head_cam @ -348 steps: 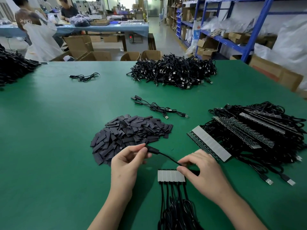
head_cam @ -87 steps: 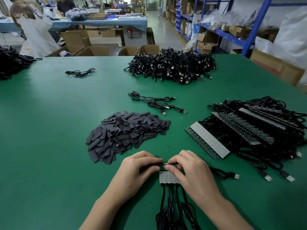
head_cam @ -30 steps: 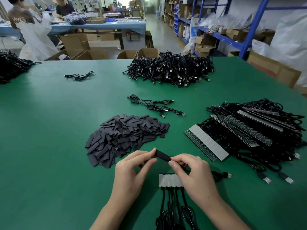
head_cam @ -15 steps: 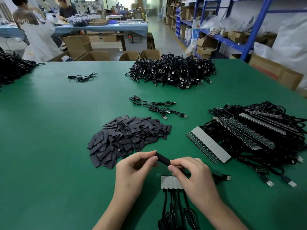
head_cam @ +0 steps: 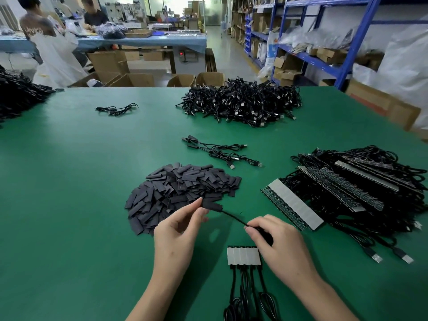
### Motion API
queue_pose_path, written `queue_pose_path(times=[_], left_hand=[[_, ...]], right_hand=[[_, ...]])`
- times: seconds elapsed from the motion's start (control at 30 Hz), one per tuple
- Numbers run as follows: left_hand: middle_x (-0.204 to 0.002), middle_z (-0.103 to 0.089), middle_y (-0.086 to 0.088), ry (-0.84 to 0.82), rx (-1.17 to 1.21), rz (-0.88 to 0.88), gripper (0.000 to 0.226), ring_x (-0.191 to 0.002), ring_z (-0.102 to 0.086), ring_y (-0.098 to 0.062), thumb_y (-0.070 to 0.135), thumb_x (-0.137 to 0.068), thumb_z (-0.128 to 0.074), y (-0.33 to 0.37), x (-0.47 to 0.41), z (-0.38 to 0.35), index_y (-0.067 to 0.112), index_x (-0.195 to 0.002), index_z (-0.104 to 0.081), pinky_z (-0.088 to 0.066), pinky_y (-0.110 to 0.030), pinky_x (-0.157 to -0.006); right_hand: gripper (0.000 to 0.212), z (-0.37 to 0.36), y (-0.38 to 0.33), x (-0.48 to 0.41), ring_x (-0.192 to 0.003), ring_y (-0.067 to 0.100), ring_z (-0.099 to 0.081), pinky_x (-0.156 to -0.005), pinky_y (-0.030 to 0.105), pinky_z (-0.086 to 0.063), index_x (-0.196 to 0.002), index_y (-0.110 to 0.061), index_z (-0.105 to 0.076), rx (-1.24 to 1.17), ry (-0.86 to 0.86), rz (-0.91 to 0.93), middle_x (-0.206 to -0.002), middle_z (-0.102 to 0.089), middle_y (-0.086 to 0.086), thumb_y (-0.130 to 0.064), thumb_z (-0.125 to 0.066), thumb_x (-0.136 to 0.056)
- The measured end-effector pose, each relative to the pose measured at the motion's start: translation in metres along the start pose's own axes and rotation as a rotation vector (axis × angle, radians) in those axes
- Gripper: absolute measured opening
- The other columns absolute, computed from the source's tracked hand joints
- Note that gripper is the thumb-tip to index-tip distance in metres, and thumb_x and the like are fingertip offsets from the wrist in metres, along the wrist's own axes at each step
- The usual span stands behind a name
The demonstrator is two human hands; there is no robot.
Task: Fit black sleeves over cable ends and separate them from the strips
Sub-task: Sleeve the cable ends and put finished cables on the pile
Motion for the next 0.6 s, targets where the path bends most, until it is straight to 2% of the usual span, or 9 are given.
queue_pose_path(times=[0.1, 0.2, 0.27, 0.33, 0.4, 0.47, 0.53, 0.6], left_hand=[[-0.107, -0.077, 0.019, -0.08, -0.139, -0.076, 0.037, -0.095, -0.07, 0.0, 0.024, -0.095, -0.068, 0.003, 0.003, -0.005, 0.038, -0.13, -0.066, -0.051, -0.011, -0.078], [-0.109, -0.071, 0.023, -0.136, -0.248, -0.147, 0.045, -0.099, -0.066, -0.005, 0.024, -0.095, -0.07, 0.006, 0.002, -0.007, 0.036, -0.137, -0.06, -0.049, -0.016, -0.077], [-0.109, -0.064, 0.022, -0.257, -0.439, -0.2, 0.04, -0.102, -0.06, -0.003, 0.047, -0.093, -0.07, 0.007, 0.002, -0.01, 0.037, -0.131, -0.064, -0.047, -0.02, -0.083], [-0.11, -0.056, 0.025, -0.428, -0.682, -0.25, 0.058, -0.109, -0.051, 0.003, 0.076, -0.085, -0.057, 0.004, 0.006, -0.014, 0.038, -0.127, -0.068, -0.042, -0.022, -0.094], [-0.111, -0.049, 0.028, -0.549, -0.83, -0.297, 0.073, -0.112, -0.042, 0.006, 0.092, -0.077, -0.047, 0.001, 0.01, -0.016, 0.042, -0.127, -0.068, -0.037, -0.022, -0.099], [-0.112, -0.044, 0.029, -0.617, -0.872, -0.296, 0.08, -0.113, -0.038, 0.005, 0.098, -0.07, -0.048, -0.001, 0.011, -0.016, 0.045, -0.127, -0.066, -0.034, -0.021, -0.1], [-0.112, -0.042, 0.029, -0.654, -0.855, -0.296, 0.078, -0.113, -0.036, 0.006, 0.096, -0.067, -0.053, -0.003, 0.011, -0.016, 0.046, -0.126, -0.066, -0.033, -0.021, -0.101], [-0.112, -0.041, 0.029, -0.677, -0.84, -0.313, 0.071, -0.112, -0.035, 0.006, 0.091, -0.068, -0.06, -0.003, 0.012, -0.016, 0.046, -0.123, -0.066, -0.034, -0.022, -0.102]], right_hand=[[0.009, 0.011, -0.002, -0.009, -0.073, 0.006, -0.062, -0.06, 0.023, -0.05, -0.089, -0.033, -0.071, -0.039, 0.092, -0.036, -0.078, -0.062, -0.02, -0.031, -0.067, -0.097], [0.011, 0.023, -0.012, -0.031, -0.065, 0.004, -0.06, -0.056, 0.016, -0.042, -0.087, -0.031, -0.069, -0.027, 0.142, -0.024, -0.075, -0.064, -0.019, -0.032, -0.067, -0.098], [0.011, 0.029, -0.024, -0.062, -0.067, 0.0, -0.06, -0.058, 0.021, -0.045, -0.089, -0.03, -0.07, 0.051, 0.145, 0.014, -0.077, -0.067, -0.019, -0.034, -0.065, -0.098], [0.013, 0.031, -0.035, -0.106, -0.065, 0.002, -0.061, -0.056, 0.022, -0.047, -0.093, -0.028, -0.073, 0.143, 0.141, 0.038, -0.079, -0.069, -0.014, -0.034, -0.064, -0.099], [0.016, 0.029, -0.045, -0.155, -0.059, 0.005, -0.058, -0.053, 0.023, -0.046, -0.097, -0.024, -0.075, 0.216, 0.13, 0.049, -0.078, -0.069, -0.01, -0.032, -0.062, -0.101], [0.016, 0.025, -0.054, -0.202, -0.059, 0.004, -0.056, -0.052, 0.023, -0.042, -0.101, -0.021, -0.076, 0.266, 0.12, 0.056, -0.082, -0.07, -0.005, -0.031, -0.062, -0.102], [0.021, 0.02, -0.06, -0.241, -0.078, 0.017, -0.067, -0.065, 0.031, -0.052, -0.114, -0.021, -0.074, 0.322, 0.079, 0.062, -0.101, -0.074, 0.002, -0.035, -0.063, -0.101], [0.04, 0.01, -0.061, -0.263, -0.106, 0.029, -0.066, -0.086, 0.04, -0.056, -0.136, -0.023, -0.063, 0.369, -0.025, 0.058, -0.124, -0.067, 0.008, -0.042, -0.062, -0.1]])
Point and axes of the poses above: each hand's wrist, its own x-axis away from the middle knuckle, its own z-axis out of the back of the hand, y = z × x, the point moved 4 cm from there along -x, towards the middle knuckle
